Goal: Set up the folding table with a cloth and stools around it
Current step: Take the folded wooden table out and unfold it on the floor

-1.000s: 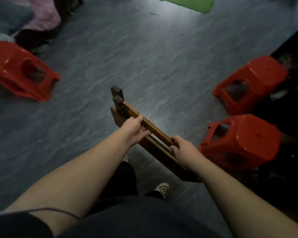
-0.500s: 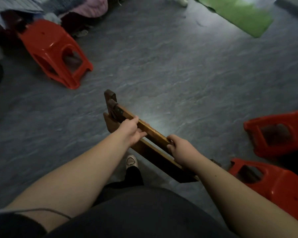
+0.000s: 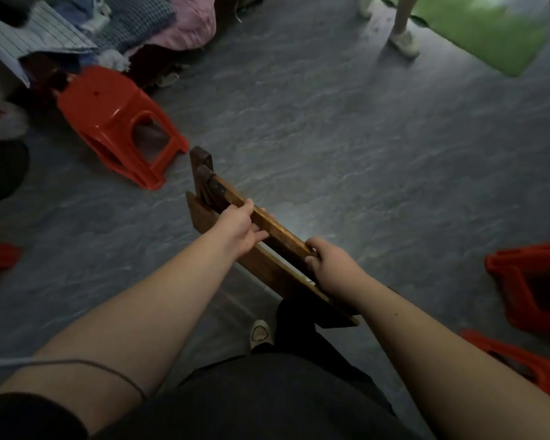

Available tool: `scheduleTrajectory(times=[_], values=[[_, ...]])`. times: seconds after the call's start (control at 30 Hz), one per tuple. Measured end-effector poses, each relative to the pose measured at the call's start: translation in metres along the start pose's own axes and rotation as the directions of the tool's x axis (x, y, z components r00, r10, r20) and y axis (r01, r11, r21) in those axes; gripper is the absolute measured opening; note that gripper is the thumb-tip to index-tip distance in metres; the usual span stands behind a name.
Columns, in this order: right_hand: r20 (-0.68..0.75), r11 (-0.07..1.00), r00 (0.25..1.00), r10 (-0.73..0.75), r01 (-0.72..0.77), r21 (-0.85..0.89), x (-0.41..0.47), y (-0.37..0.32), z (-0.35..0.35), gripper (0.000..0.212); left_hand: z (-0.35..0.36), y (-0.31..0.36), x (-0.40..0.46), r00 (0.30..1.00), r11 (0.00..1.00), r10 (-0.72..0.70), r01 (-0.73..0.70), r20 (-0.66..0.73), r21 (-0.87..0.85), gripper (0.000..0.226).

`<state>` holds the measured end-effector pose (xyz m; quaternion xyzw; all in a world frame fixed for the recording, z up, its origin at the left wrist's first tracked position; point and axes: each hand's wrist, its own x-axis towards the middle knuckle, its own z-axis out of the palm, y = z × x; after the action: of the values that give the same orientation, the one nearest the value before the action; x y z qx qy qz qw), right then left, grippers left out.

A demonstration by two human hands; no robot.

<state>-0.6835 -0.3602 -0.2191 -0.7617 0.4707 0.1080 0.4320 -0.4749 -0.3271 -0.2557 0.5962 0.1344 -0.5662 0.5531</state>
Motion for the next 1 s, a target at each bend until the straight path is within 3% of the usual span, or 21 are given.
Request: scheduleTrajectory(times=[0.37,0.53,0.8,1.0], values=[[-0.041,0.989,0.996,0.074,-0.068,0.134,0.128,0.015,-0.059,0.024,0.102,0.071,0.119,1.0,0.989,-0.01,0.012,-0.016,0.144,0.044],[-0.09,0.942,0.968,0.233,-0.202,0.268,0.176,0.02,-0.071,0.024,0.149,0.091,0.178,0.998,0.958,-0.03,0.014,0.051,0.286,0.019],[-0.193,0.758,0.829,0.525,-0.352,0.549,0.241,0.023,-0.071,0.023,0.228,0.106,0.257,0.97,0.829,-0.156,0.027,0.185,0.558,0.008],[-0.156,0.568,0.723,0.673,-0.37,0.735,0.282,0.039,-0.057,0.022,0.271,0.089,0.306,0.924,0.721,-0.248,-0.024,0.291,0.692,0.004]])
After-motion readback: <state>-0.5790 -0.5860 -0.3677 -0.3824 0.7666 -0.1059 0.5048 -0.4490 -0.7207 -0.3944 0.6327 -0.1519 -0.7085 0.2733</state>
